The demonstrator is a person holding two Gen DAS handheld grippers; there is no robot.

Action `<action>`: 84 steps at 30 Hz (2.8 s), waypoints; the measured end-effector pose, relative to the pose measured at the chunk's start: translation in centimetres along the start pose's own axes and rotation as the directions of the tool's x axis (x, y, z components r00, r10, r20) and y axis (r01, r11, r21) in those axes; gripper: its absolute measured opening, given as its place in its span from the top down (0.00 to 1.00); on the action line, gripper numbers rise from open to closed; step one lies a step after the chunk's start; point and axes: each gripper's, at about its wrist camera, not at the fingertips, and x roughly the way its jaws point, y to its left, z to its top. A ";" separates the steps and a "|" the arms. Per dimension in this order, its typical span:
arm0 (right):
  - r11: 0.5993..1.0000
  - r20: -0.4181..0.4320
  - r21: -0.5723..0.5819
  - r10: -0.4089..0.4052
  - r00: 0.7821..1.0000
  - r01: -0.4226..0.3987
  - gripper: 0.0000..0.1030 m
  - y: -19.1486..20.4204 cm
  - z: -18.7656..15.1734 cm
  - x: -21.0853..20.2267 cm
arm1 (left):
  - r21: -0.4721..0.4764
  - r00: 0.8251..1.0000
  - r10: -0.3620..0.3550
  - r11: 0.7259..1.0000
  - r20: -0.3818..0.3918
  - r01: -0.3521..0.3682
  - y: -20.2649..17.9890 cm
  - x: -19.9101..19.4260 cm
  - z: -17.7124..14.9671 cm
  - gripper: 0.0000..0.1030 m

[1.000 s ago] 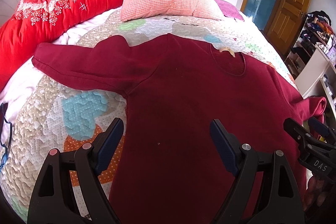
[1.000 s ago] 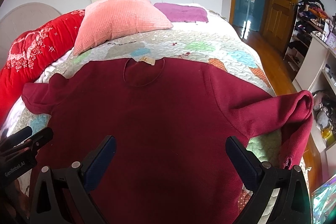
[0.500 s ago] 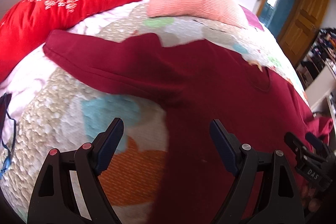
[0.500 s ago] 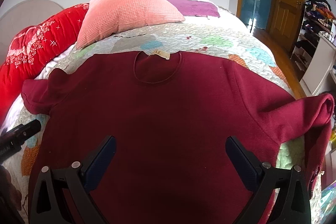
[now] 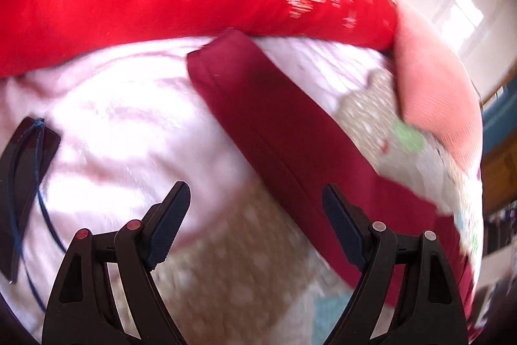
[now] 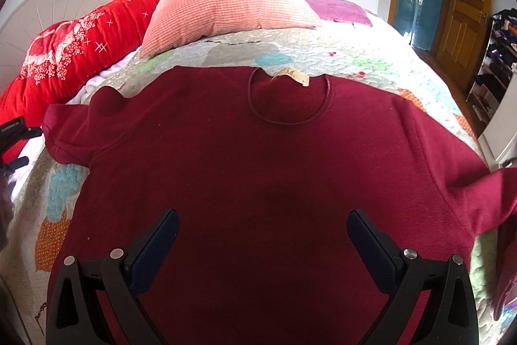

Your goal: Fold small clothes

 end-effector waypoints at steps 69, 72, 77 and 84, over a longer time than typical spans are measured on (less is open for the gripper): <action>0.994 -0.003 0.108 0.030 1.000 -0.030 0.38 -10.4 -1.9 -3.2 | 0.543 0.979 -0.162 0.815 -0.120 0.202 -16.3 -4.5 -18.3 0.35; 0.978 0.056 0.200 0.057 0.997 -0.067 0.34 -12.7 -2.2 -4.3 | 0.542 0.979 -0.162 0.815 -0.124 0.204 -16.3 -4.4 -18.1 0.35; 0.968 0.018 0.225 0.108 0.994 -0.109 0.35 -12.8 -0.7 -1.9 | 0.540 0.980 -0.157 0.818 -0.120 0.197 -16.3 -4.1 -18.1 0.35; 0.999 0.082 0.037 0.003 0.997 -0.006 0.96 -10.9 1.8 -1.9 | 0.533 0.982 -0.168 0.825 -0.086 0.187 -16.3 -4.7 -17.8 0.35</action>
